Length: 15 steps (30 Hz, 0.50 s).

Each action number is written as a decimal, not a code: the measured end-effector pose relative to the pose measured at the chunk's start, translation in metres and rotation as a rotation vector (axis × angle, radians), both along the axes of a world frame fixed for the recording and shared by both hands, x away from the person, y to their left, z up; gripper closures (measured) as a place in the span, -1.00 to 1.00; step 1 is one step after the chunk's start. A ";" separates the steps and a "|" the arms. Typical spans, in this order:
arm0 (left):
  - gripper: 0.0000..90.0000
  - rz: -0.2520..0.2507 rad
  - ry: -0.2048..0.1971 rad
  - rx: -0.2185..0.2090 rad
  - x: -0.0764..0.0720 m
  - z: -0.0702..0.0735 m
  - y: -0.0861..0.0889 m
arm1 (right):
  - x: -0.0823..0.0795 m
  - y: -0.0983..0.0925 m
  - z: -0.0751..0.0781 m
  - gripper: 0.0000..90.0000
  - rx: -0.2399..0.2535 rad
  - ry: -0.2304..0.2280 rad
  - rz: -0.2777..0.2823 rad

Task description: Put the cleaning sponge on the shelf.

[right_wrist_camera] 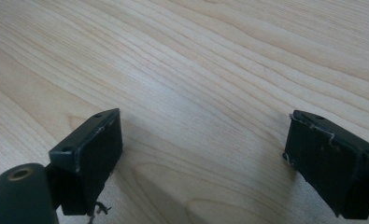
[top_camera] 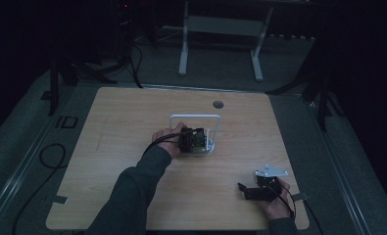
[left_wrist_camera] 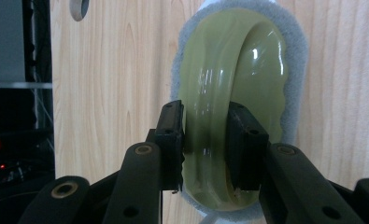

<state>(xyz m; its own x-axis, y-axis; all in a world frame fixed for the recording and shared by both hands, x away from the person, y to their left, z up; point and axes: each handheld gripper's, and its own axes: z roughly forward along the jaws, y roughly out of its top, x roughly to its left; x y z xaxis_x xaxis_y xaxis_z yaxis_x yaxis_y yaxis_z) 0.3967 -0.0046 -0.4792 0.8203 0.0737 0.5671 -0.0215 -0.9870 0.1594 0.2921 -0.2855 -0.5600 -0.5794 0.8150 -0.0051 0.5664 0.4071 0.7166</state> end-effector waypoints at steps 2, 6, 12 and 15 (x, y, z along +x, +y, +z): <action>0.55 0.009 -0.004 0.002 0.000 0.000 -0.001 | 0.000 0.000 0.000 -0.76 0.000 0.000 0.000; 0.60 0.025 -0.014 -0.003 0.000 0.000 -0.001 | 0.000 0.000 0.000 -0.76 0.000 0.000 0.000; 0.62 0.051 -0.030 0.001 0.002 0.002 0.001 | 0.000 0.000 0.000 -0.76 0.000 0.000 0.000; 0.62 0.063 -0.033 -0.008 0.002 0.001 0.001 | 0.000 0.000 0.000 -0.76 0.000 0.000 0.000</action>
<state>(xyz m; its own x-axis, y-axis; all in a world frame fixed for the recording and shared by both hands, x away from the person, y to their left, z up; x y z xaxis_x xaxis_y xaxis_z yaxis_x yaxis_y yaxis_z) 0.3987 -0.0032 -0.4777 0.7950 0.1288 0.5928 0.0350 -0.9853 0.1671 0.2921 -0.2855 -0.5600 -0.5794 0.8150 -0.0051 0.5663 0.4071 0.7166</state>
